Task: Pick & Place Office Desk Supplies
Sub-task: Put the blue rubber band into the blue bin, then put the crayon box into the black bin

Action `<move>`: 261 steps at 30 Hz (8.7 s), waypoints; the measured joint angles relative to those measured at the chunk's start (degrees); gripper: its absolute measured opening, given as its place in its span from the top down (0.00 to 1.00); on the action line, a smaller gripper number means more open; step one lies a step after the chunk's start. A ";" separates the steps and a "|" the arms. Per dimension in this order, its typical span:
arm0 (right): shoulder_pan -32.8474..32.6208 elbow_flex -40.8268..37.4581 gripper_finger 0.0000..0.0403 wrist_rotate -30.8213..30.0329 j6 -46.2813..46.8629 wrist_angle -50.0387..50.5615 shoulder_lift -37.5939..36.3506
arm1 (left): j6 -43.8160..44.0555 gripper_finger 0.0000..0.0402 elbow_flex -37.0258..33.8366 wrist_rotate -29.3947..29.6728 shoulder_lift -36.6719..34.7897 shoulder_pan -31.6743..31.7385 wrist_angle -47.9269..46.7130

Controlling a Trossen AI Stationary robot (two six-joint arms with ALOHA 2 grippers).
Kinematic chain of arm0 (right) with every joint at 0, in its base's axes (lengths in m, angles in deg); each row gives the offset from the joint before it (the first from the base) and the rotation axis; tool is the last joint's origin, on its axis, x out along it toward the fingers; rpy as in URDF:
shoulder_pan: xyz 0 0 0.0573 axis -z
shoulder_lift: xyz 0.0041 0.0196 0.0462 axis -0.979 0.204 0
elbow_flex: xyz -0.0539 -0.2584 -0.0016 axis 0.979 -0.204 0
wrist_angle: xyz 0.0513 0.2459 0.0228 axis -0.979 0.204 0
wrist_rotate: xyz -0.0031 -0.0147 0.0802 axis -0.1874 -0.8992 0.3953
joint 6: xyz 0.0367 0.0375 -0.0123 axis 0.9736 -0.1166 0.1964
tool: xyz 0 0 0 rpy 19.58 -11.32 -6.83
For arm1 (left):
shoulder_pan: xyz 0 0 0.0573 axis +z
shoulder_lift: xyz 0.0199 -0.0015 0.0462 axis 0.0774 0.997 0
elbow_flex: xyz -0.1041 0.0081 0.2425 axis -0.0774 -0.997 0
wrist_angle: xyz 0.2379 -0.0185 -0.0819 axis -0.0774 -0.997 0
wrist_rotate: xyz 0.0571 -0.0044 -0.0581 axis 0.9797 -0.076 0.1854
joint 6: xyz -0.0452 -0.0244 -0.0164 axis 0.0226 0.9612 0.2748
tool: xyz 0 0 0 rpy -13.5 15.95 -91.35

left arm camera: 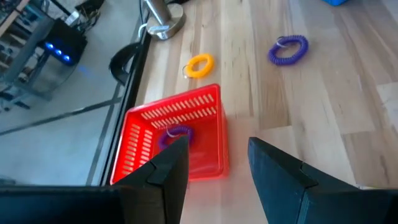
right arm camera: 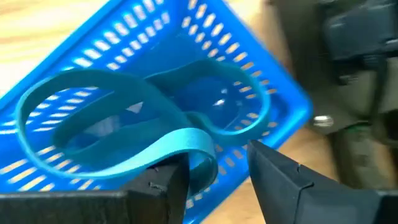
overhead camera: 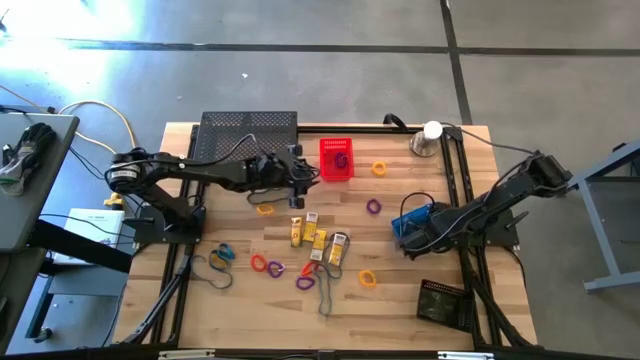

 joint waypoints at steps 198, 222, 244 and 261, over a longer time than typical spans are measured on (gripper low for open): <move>-6.99 12.26 0.66 -41.10 -86.27 -37.98 15.32 | 72.01 0.66 0.00 1.62 12.66 -16.22 -18.87; -6.95 12.24 0.66 -40.91 -88.71 -50.51 15.32 | 50.41 0.77 0.07 1.94 -0.77 -23.64 10.97; -2.20 12.24 0.52 -30.52 -109.57 -77.79 15.32 | 43.92 0.77 0.09 2.52 -1.31 -26.23 19.44; 1.67 12.17 0.45 -21.09 -116.97 -91.07 15.37 | 40.98 0.77 0.09 2.88 -1.36 -26.19 22.29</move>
